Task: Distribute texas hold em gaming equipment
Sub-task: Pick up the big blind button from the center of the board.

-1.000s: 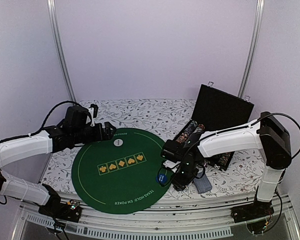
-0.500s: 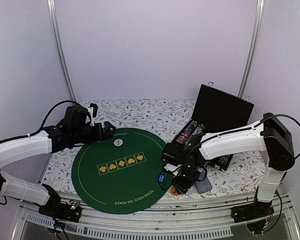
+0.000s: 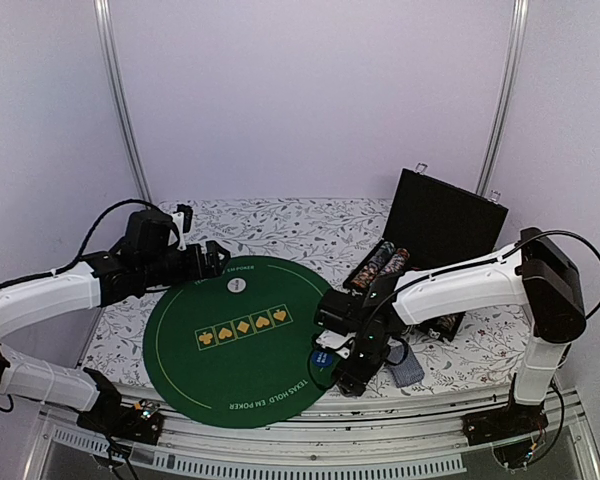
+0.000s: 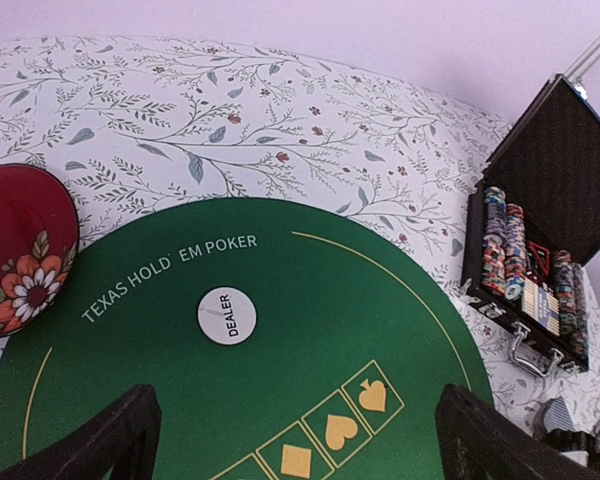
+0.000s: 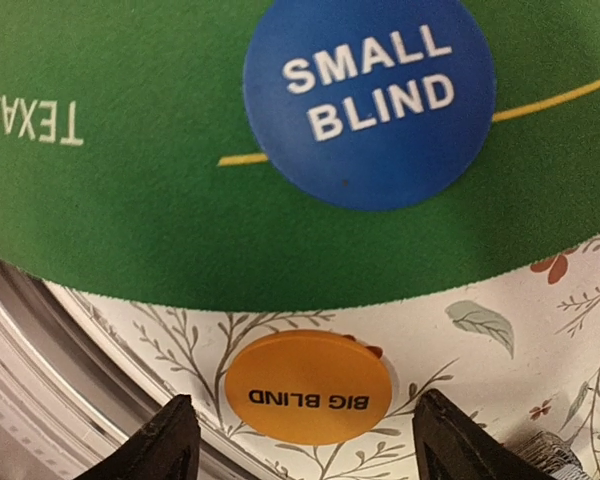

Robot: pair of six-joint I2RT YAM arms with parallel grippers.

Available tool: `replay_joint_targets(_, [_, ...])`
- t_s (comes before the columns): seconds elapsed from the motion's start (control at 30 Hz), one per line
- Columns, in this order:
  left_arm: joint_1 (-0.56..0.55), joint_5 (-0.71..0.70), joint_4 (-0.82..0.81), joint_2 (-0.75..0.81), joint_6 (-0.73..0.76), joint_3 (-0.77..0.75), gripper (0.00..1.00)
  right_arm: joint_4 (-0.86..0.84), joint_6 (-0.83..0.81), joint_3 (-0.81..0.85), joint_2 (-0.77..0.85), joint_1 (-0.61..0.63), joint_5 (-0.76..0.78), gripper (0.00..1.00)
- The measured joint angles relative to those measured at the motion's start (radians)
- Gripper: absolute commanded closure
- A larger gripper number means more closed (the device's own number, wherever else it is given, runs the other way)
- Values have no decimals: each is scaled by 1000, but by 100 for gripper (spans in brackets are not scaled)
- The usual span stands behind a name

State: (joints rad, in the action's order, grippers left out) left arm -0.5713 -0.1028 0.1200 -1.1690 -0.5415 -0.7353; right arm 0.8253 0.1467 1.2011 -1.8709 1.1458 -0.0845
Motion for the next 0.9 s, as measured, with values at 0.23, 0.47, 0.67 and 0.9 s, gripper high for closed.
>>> replay_joint_targets(0.23, [0, -7, 1, 0, 3, 1, 2, -10, -12, 15, -16, 55, 45, 32])
replay_joint_targets(0.47, [0, -7, 0, 0, 4, 8, 2, -23, -5, 15, -16, 125, 47, 32])
replay_joint_targets(0.67, [0, -7, 0, 0, 4, 13, 2, -19, -3, 25, -28, 131, 59, 31])
replay_joint_targets(0.9, [0, -7, 0, 0, 7, 15, 2, -25, 10, 72, -65, 137, 114, 40])
